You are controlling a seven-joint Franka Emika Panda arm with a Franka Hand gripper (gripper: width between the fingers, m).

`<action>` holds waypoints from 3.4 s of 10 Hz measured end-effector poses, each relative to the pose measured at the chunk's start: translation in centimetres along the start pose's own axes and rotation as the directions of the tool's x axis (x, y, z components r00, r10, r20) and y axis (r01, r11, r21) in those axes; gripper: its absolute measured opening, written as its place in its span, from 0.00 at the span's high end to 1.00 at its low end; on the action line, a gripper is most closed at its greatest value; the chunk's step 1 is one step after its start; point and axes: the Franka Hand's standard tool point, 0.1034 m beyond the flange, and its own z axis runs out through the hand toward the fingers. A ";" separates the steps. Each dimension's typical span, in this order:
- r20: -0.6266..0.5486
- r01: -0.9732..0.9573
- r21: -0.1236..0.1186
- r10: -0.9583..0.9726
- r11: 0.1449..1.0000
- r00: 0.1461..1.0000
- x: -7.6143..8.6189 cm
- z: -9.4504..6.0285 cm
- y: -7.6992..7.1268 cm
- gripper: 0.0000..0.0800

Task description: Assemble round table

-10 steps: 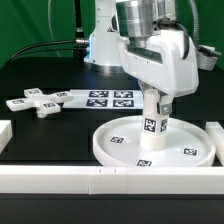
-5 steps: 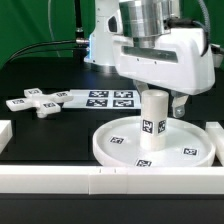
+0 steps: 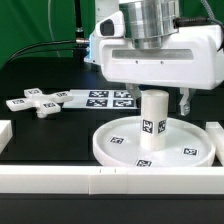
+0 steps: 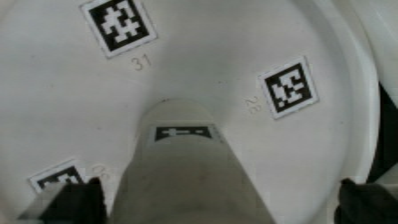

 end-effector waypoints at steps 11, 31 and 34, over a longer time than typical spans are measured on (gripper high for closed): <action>0.050 0.869 -0.031 -0.868 0.493 0.494 0.8 -0.7 0.0 0.19; 0.179 0.751 0.062 -0.733 -0.657 -0.656 0.9 0.0 0.5 0.34; 0.180 0.762 0.060 -0.744 -0.645 -0.644 0.9 0.0 0.6 0.49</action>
Offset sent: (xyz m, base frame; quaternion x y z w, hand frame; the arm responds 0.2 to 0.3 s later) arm 0.0091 -0.0022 0.0097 -0.0344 -0.0182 -0.2527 0.9668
